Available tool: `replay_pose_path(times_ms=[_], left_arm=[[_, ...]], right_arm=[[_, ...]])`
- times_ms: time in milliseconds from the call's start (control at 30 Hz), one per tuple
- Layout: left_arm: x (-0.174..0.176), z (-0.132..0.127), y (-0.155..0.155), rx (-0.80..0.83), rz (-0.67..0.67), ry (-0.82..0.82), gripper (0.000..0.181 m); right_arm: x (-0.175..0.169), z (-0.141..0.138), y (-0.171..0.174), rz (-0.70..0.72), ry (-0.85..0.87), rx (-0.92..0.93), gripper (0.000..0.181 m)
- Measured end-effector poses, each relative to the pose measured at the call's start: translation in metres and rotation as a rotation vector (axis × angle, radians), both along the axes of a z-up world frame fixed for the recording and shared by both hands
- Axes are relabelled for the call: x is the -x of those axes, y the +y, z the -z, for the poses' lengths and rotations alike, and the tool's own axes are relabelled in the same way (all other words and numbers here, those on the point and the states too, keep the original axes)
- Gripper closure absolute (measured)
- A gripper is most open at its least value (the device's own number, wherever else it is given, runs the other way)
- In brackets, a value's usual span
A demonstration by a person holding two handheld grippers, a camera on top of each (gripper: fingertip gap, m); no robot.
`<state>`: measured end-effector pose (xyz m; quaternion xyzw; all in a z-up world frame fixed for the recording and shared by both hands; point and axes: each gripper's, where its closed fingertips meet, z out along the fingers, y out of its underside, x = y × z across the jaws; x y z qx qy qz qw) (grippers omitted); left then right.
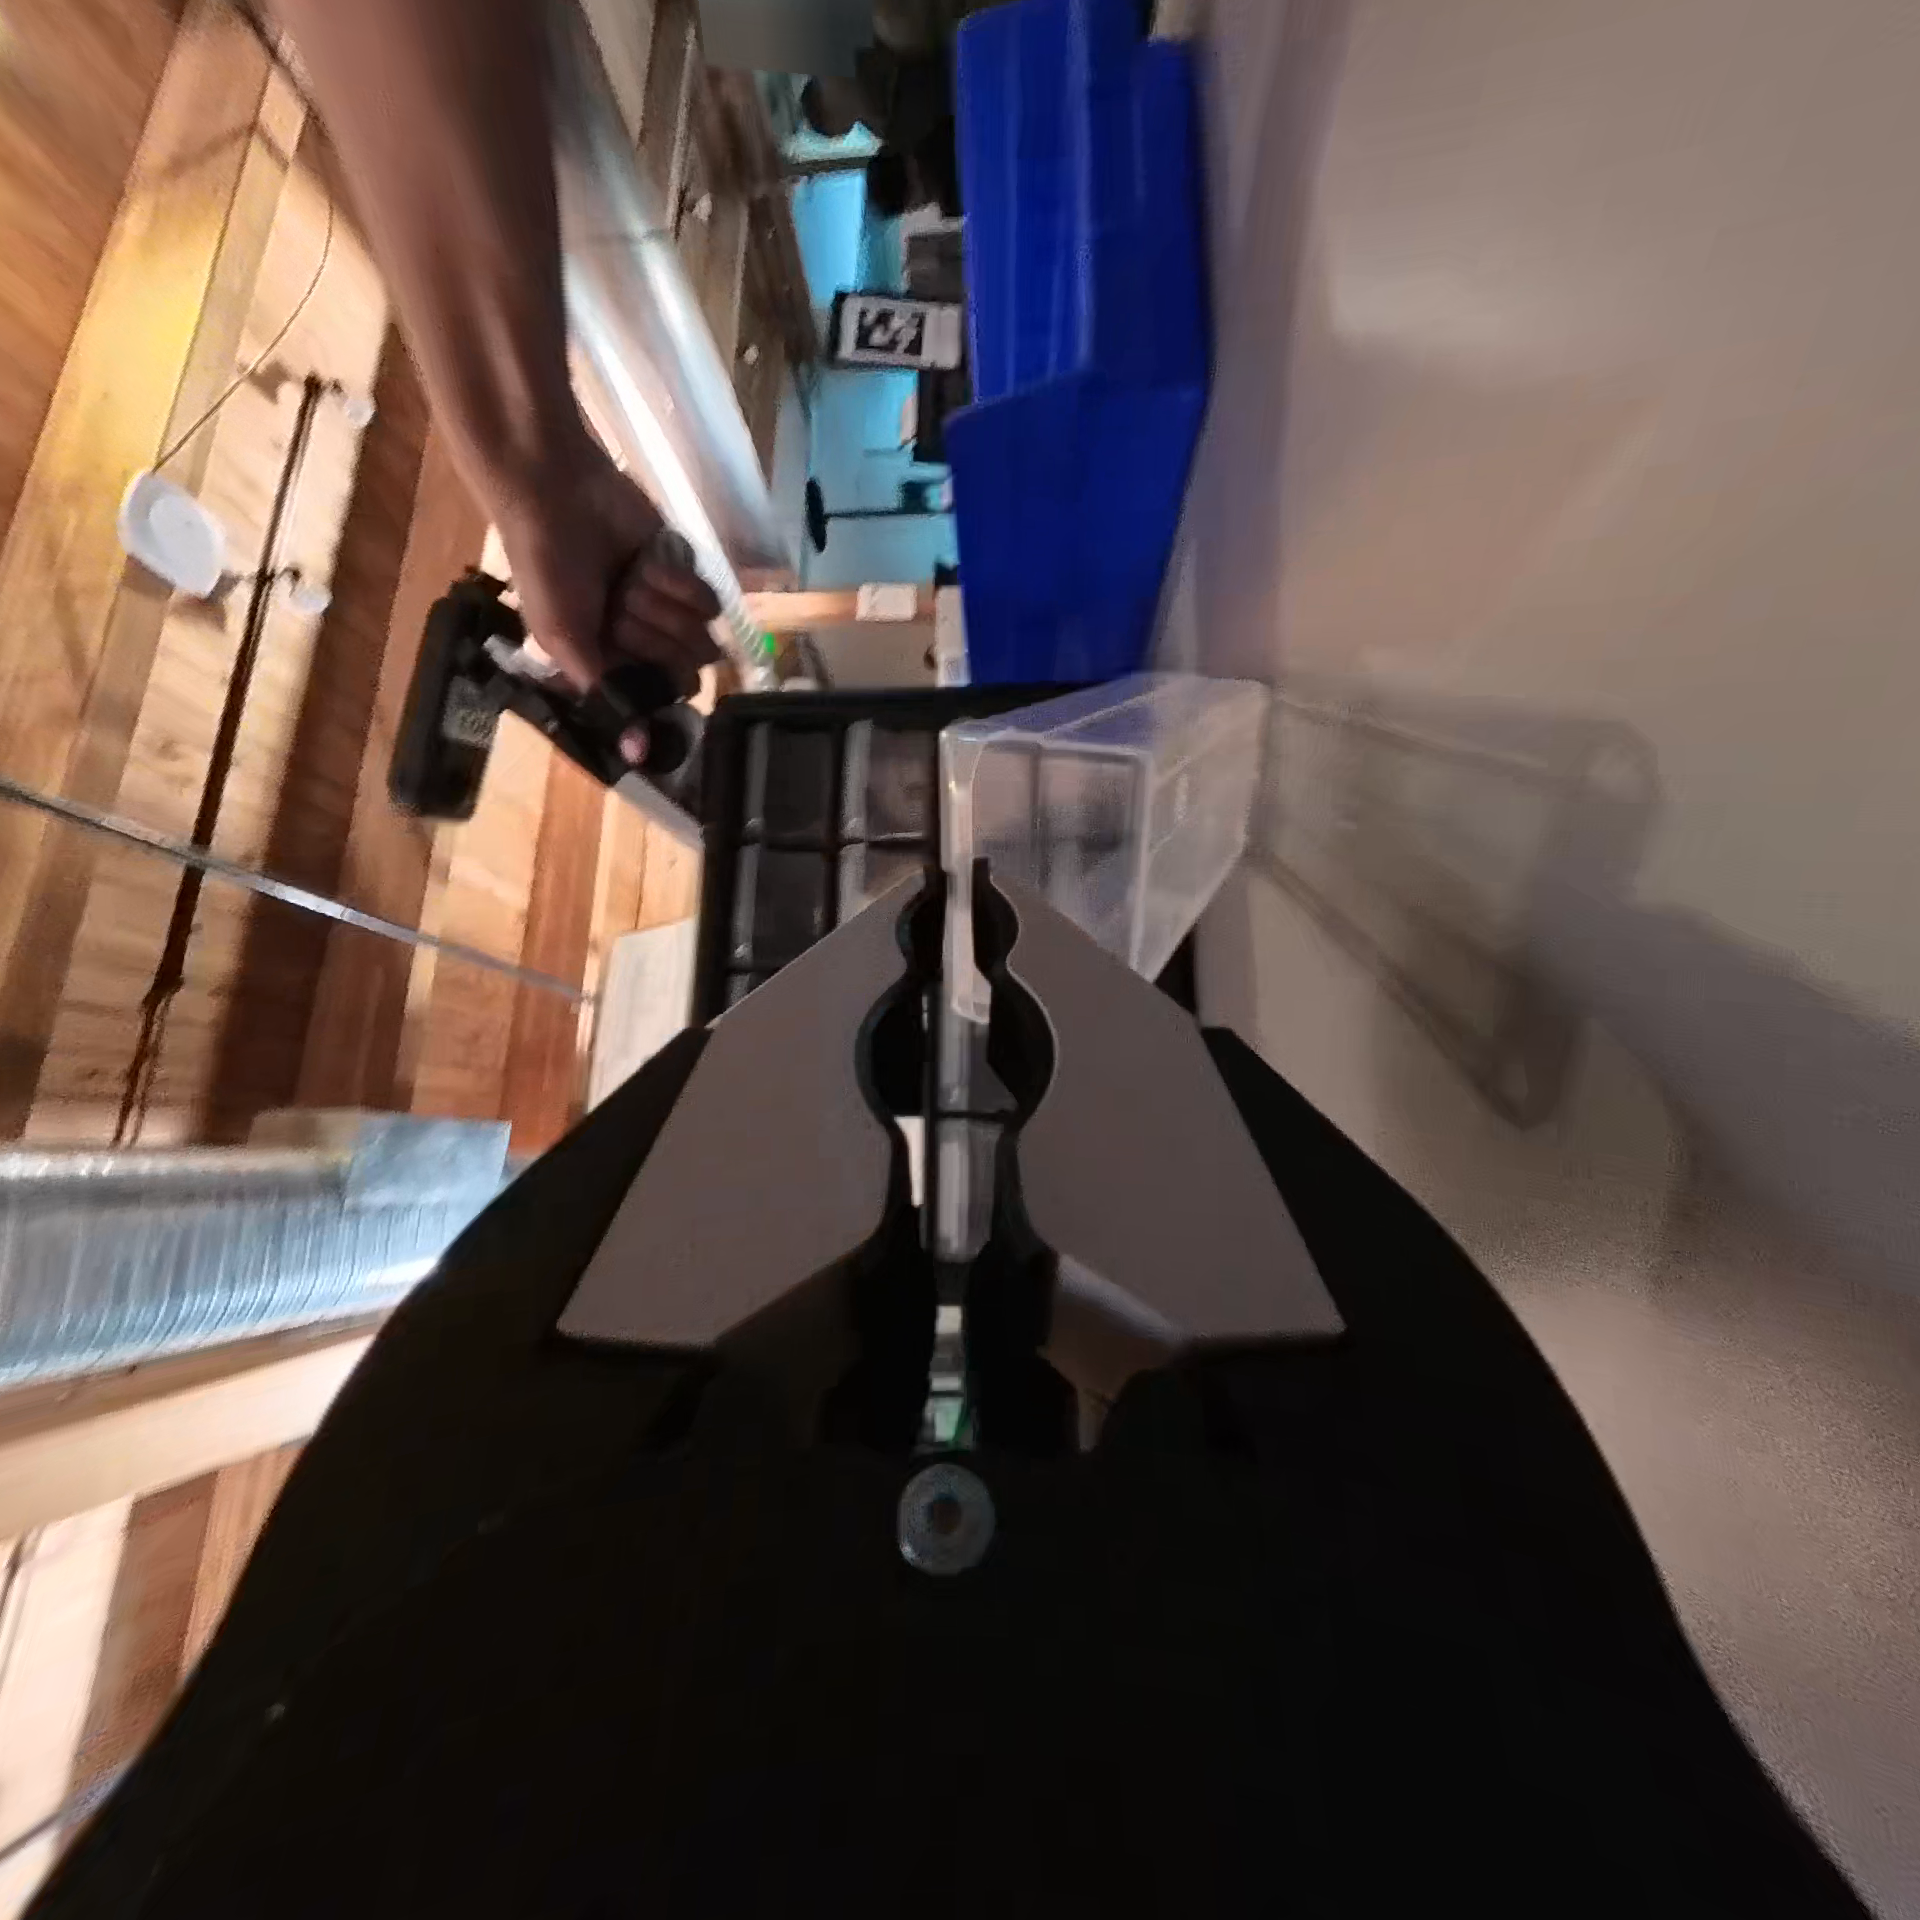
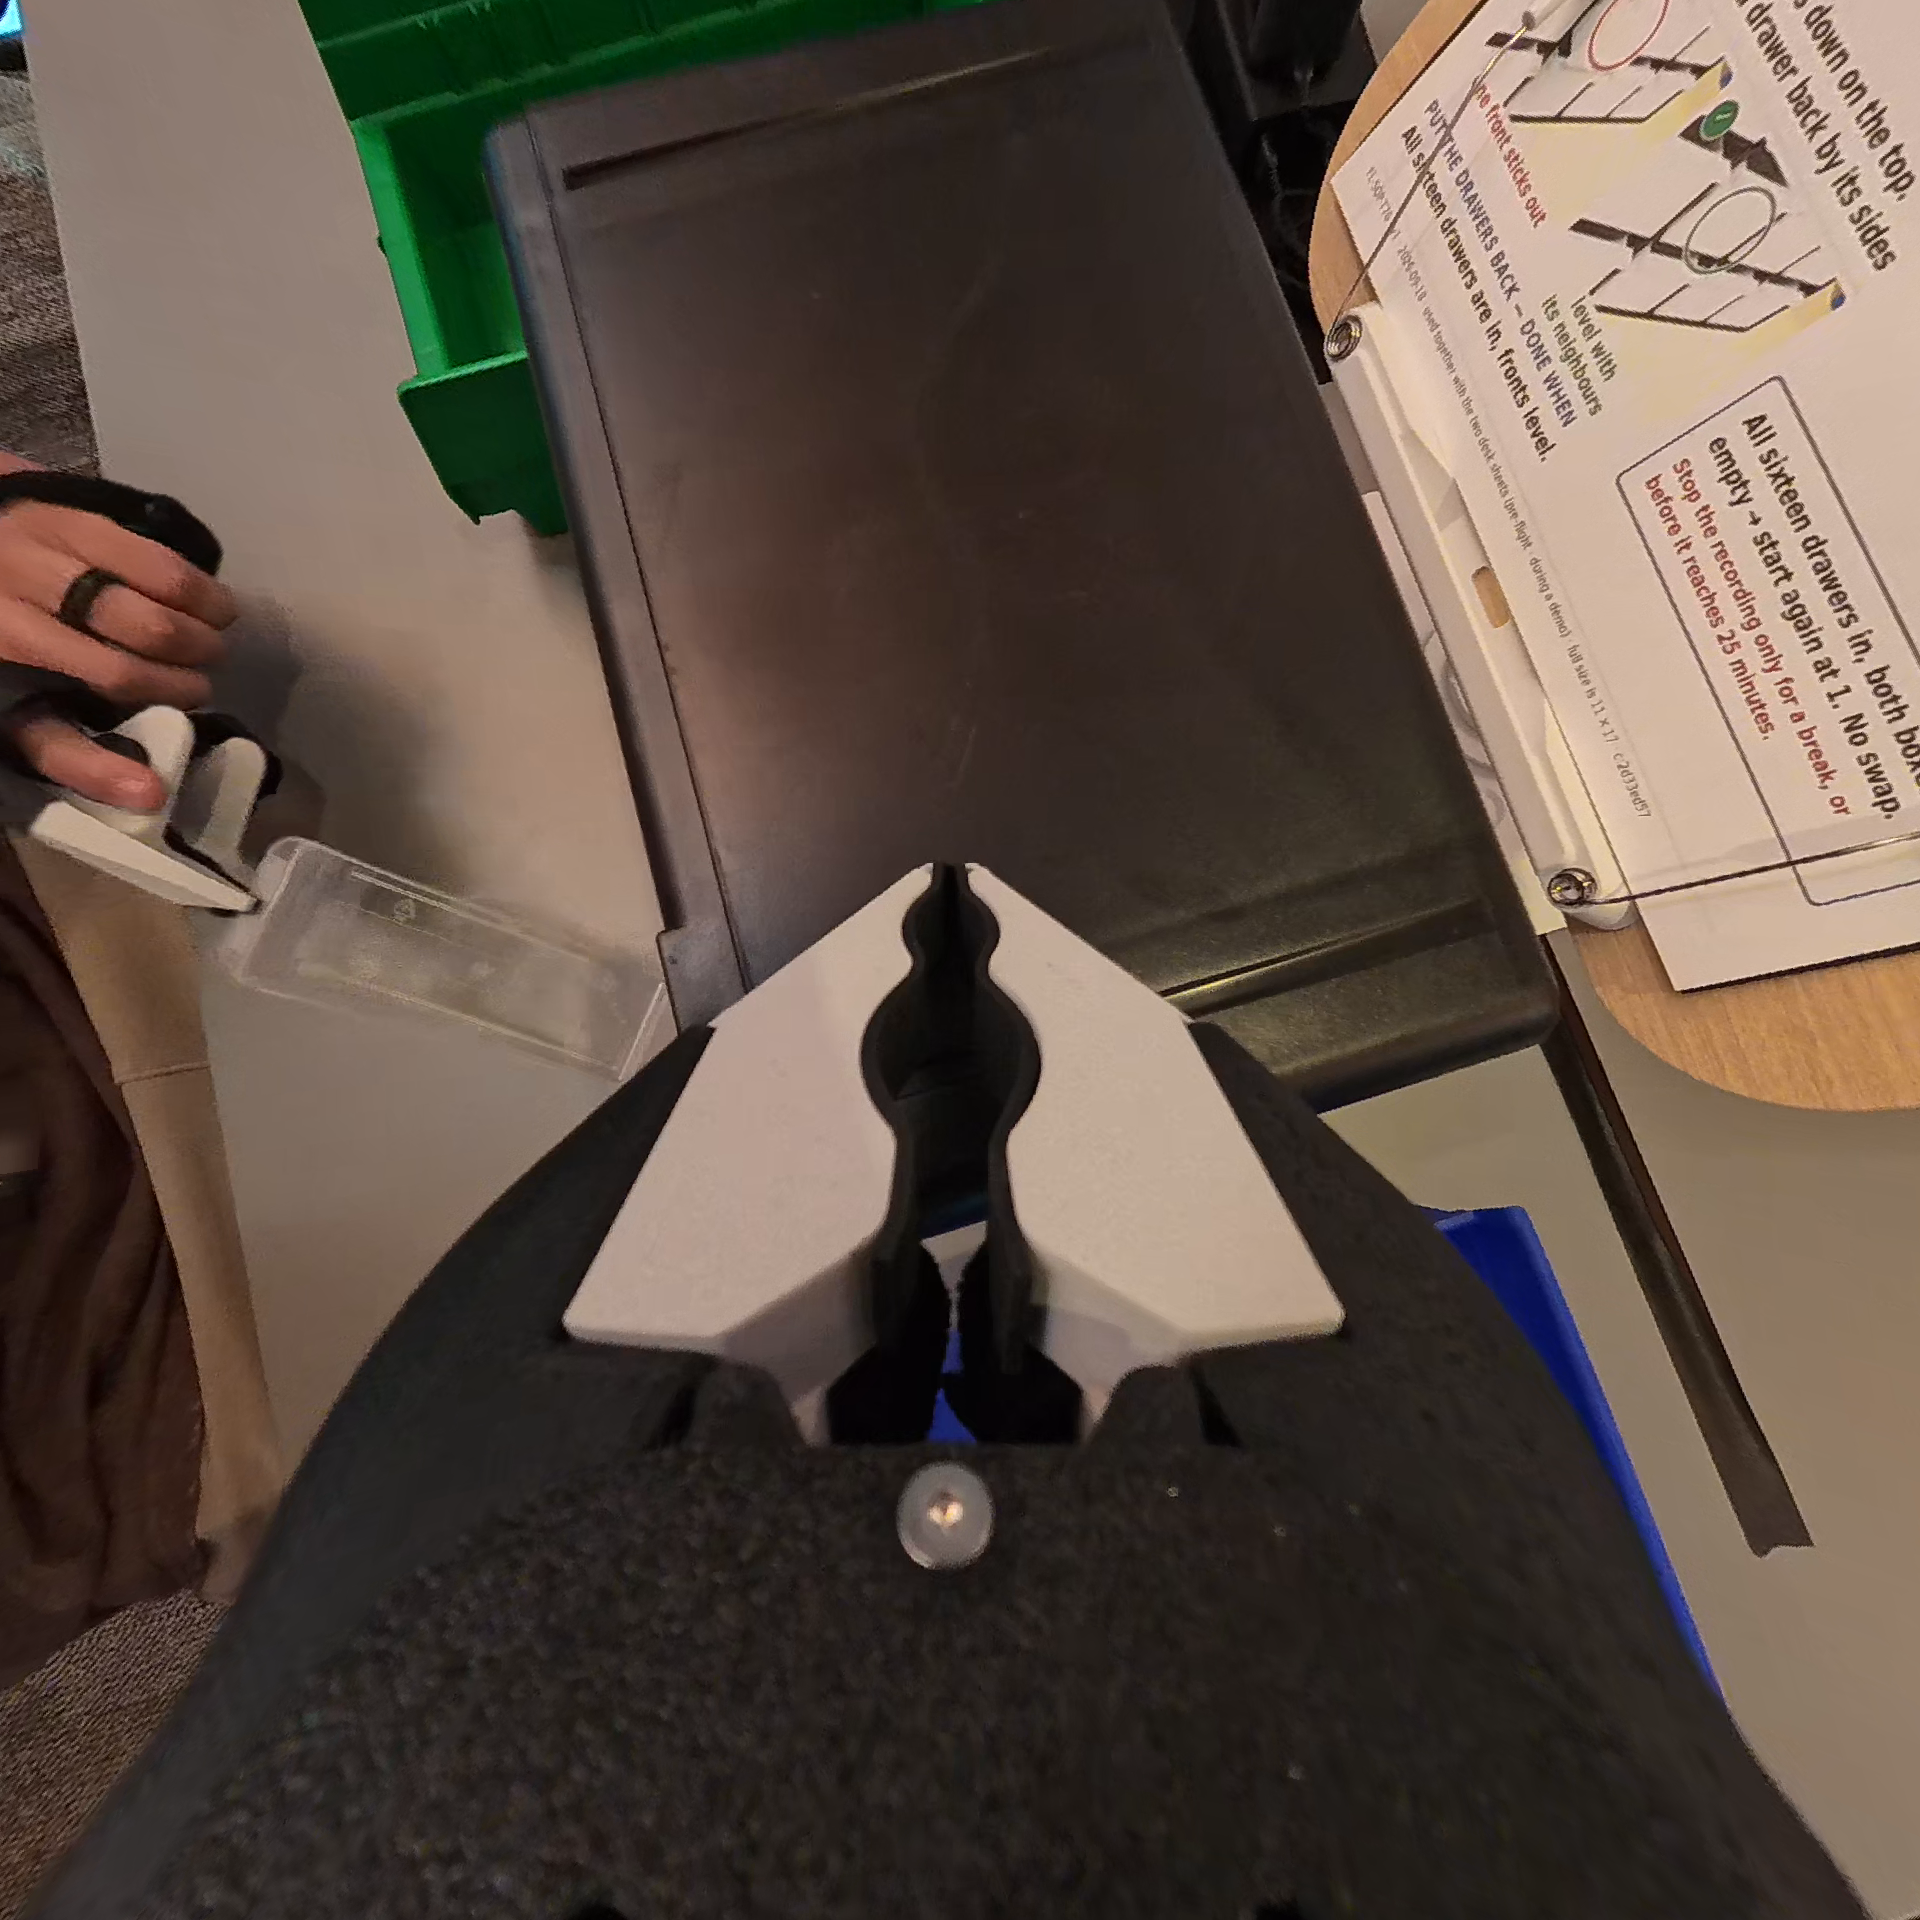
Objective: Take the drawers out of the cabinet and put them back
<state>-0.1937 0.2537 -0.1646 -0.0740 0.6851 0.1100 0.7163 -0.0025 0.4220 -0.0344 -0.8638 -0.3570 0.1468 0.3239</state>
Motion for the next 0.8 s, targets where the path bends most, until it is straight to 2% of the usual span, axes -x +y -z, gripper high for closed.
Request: replay_pose_path(times_ms=[200, 400, 467, 567, 600, 667, 700, 800], left_arm=[[0.005, 0.03, -0.003, 0.037, 0.084, 0.13, 0.175], [0.005, 0.053, 0.004, 0.02, 0.072, 0.201, 0.173], [0.006, 0.051, 0.009, 0.032, 0.043, 0.184, 0.172], [0.011, 0.043, 0.02, 0.097, -0.026, 0.156, 0.159], [0.015, 0.038, 0.024, 0.131, -0.051, 0.146, 0.157], [0.027, 0.027, 0.034, 0.226, -0.106, 0.11, 0.155], [0.034, 0.021, 0.04, 0.285, -0.143, 0.095, 0.154], [0.061, -0.002, 0.062, 0.559, -0.278, -0.019, 0.151]], right_arm=[[0.0, 0.0, 0.0, -0.002, 0.006, 0.021, 0.181], [0.0, 0.0, 0.0, 0.009, 0.003, 0.023, 0.181], [0.0, 0.0, 0.0, 0.008, -0.015, 0.011, 0.181], [0.0, -0.001, -0.001, 0.007, -0.049, -0.007, 0.181], [0.003, -0.001, -0.006, 0.001, -0.047, 0.009, 0.172], [0.014, -0.004, -0.023, -0.024, -0.033, 0.056, 0.14], [0.024, -0.008, -0.035, -0.06, -0.031, 0.045, 0.132], [0.063, -0.018, -0.079, -0.211, -0.063, -0.079, 0.132]])
